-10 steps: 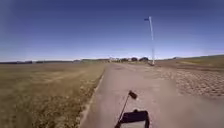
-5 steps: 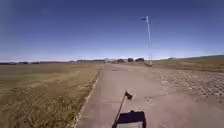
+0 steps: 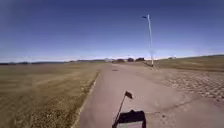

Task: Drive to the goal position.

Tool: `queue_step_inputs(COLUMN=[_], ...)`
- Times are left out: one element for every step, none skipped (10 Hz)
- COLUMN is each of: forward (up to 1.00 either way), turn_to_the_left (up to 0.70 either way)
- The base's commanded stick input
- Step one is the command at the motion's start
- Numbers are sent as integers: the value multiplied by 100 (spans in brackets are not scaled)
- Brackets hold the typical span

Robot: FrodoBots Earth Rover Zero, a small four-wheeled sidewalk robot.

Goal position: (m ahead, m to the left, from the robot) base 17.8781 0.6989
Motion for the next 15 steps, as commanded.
queue_step_inputs(forward=[100,100,100,100,100,100,100,100,100,100,100,100,100,100,100], turn_to_the_left=[0,0,0,0,0,0,0,0,0,0,0,0,0,0,0])
